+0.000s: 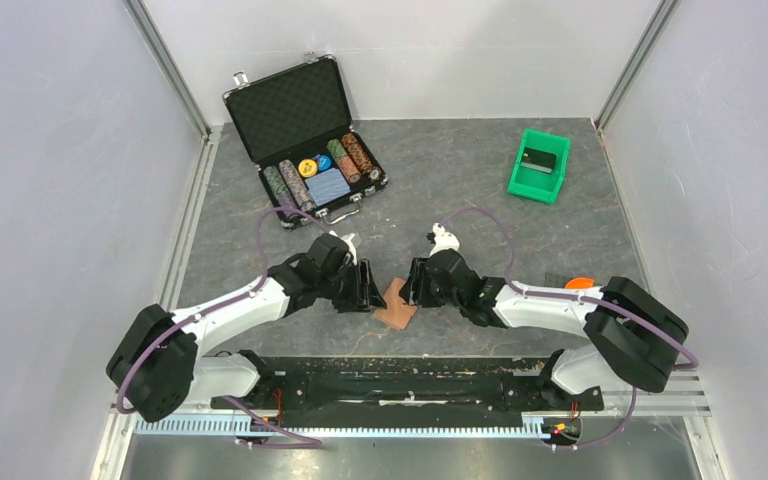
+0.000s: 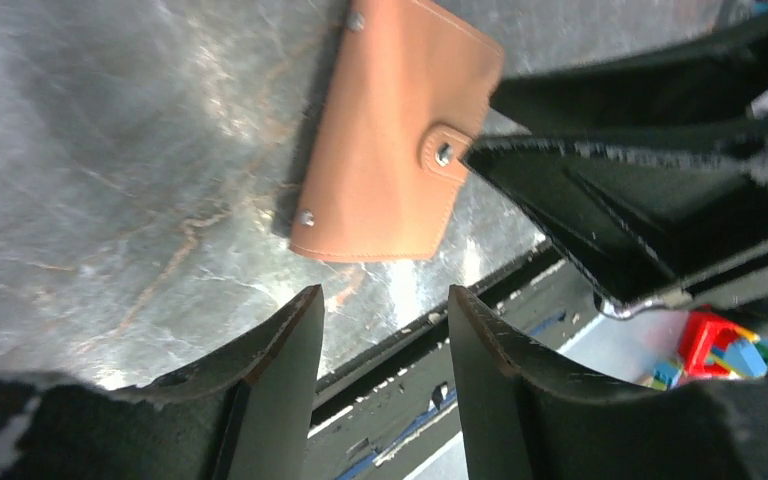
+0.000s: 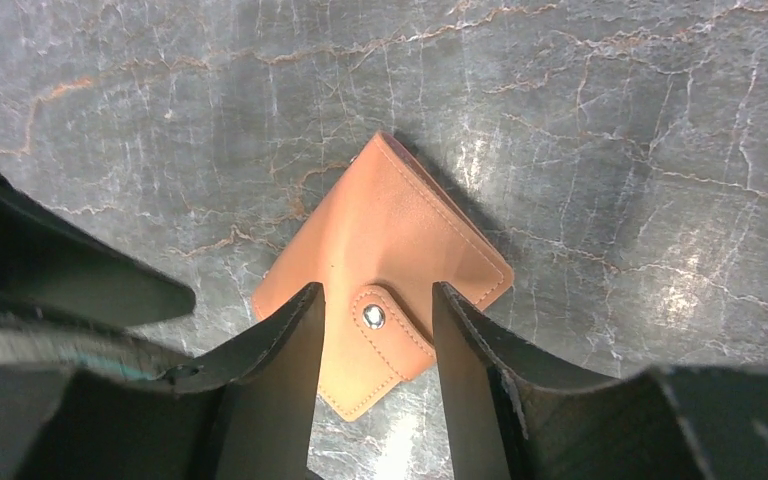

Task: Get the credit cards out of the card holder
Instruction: Open the card holder at the center of the board.

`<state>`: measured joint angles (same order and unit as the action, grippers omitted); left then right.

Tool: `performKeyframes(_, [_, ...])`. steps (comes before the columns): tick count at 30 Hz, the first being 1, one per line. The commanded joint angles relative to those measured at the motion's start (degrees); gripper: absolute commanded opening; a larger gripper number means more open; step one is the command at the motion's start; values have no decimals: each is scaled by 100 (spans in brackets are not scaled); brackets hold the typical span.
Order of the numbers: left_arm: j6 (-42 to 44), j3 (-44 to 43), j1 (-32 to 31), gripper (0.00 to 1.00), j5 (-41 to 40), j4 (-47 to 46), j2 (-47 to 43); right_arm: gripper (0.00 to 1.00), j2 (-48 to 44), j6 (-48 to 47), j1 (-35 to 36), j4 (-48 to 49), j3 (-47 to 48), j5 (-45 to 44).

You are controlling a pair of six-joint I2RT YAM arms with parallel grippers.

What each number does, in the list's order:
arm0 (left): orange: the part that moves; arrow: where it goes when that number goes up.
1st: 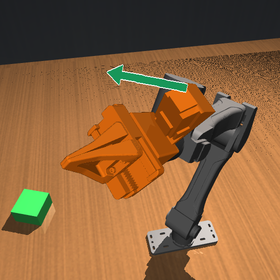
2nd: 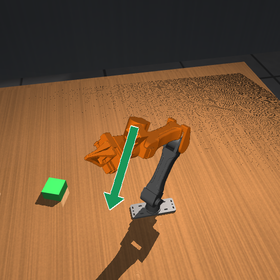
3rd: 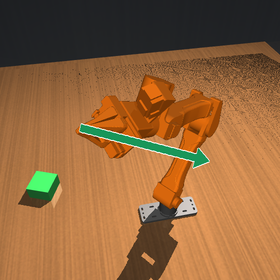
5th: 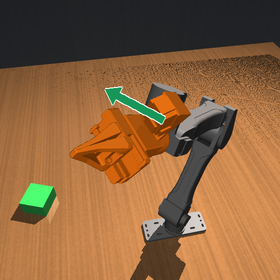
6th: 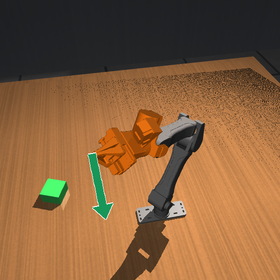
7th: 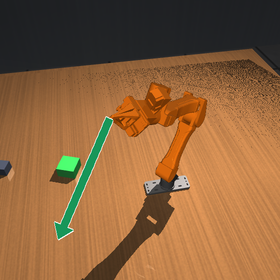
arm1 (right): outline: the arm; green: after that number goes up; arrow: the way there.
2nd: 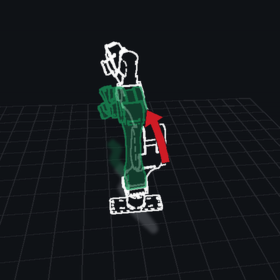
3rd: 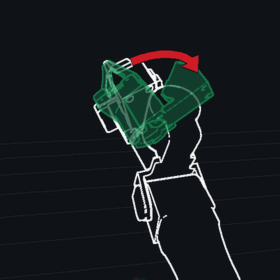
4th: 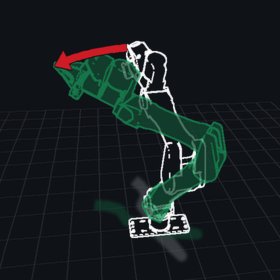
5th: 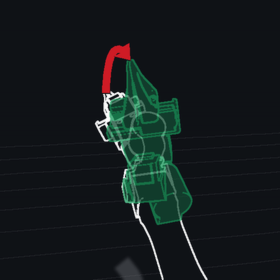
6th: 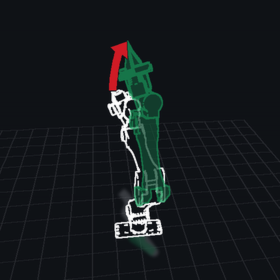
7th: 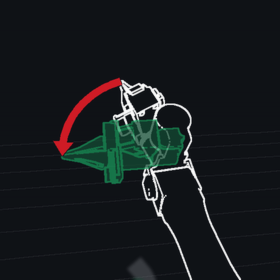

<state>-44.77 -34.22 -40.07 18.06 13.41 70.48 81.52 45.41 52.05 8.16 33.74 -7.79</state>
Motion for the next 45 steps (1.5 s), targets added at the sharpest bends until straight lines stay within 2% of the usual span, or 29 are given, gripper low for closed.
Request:
performKeyframes(1, [233,-375,239,56,-531,610,85,46,-78,-337,186,-367,365,-373])
performKeyframes(5, [25,-189,462,55,-131,222,-81,46,170,-329,269,-1135,842,-519])
performKeyframes(14, [144,35,527,56,-482,486,-568,43,824,163,574,-2505,1813,-1098])
performKeyframes(29, [37,447,527,56,-509,417,-923,41,1516,470,892,-3096,2211,-1561])
performKeyframes(36, [-74,433,527,56,-480,426,-970,27,1409,-304,939,-2805,2040,-1634])
performKeyframes(43, [-84,363,527,56,-455,549,-970,0,1131,-1408,938,-1860,1678,-1277])
performKeyframes(45, [-116,376,527,56,-446,510,-950,0,1032,-1636,938,-1571,1531,-1124])
